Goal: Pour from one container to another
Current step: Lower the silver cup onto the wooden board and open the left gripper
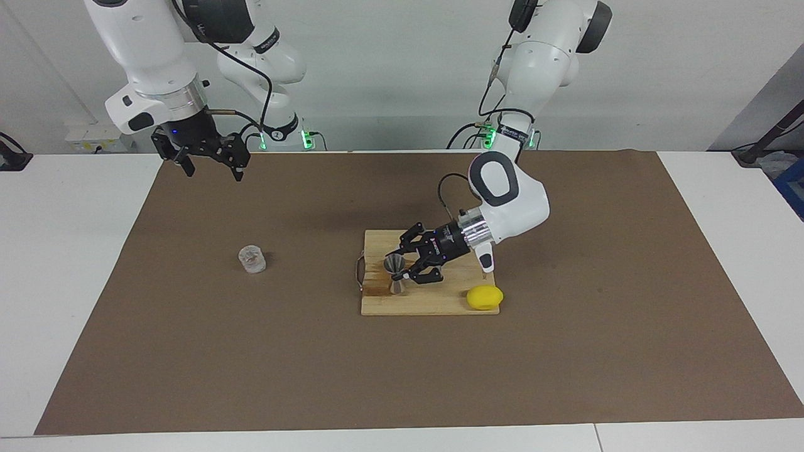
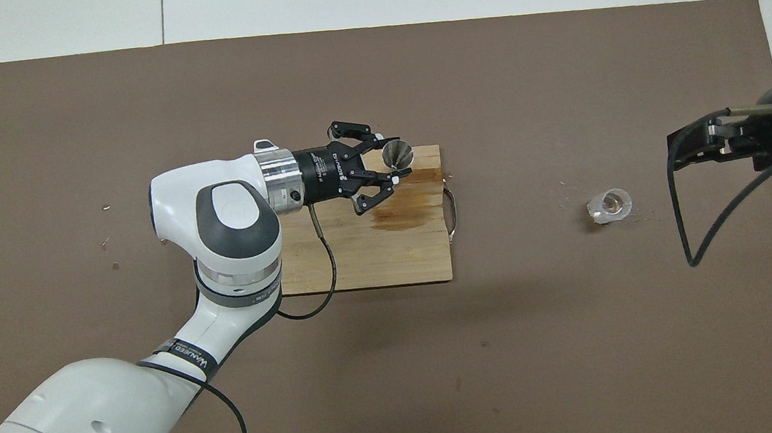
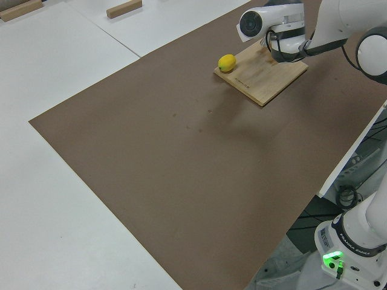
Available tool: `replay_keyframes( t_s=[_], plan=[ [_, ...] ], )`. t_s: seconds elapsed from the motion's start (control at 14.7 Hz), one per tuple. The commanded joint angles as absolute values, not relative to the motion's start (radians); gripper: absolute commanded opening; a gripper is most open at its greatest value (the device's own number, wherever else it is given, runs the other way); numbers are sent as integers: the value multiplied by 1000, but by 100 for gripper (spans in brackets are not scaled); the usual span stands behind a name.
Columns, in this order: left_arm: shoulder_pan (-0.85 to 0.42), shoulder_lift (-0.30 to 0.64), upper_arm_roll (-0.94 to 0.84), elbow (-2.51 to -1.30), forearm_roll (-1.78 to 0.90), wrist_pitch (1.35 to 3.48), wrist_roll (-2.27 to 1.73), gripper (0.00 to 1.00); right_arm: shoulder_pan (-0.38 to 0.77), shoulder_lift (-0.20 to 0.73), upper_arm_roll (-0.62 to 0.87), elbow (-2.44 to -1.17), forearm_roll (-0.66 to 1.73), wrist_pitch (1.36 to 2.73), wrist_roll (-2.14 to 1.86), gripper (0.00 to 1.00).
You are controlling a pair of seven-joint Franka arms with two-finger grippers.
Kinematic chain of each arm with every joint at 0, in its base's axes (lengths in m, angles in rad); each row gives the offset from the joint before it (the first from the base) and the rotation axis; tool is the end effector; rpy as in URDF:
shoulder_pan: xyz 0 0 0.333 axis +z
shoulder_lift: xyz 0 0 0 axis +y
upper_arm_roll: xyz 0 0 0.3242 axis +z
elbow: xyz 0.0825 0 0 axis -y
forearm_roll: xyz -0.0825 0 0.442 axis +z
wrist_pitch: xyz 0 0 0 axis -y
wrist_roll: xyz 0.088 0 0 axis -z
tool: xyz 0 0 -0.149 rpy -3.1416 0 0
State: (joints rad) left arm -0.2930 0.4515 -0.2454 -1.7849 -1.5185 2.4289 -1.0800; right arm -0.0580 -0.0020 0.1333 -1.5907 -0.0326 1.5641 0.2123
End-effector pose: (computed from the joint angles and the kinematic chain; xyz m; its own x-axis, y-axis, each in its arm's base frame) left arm 0.6333 -0.3994 0.2866 -0.0921 0.4054 -0.9095 0.9829 0.1835 -0.0177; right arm 0.6082 0.0411 0.5809 0.9905 -0.1367 -0.0171 -0.1360 -0.9900 0.0373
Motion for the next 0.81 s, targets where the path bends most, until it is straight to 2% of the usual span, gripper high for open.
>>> replay_keyframes(
  t_s=[0.0,0.75],
  plan=[
    [-308,437,-239,-1819,-1540,2468,-1086,0,-66,-21,138,-1608,-40,1555,230,99],
    [-345,439,-238,-1822,-1646,2520,-1060,0,-58,-21,140,-1608,-37,1554,225,100]
  ],
)
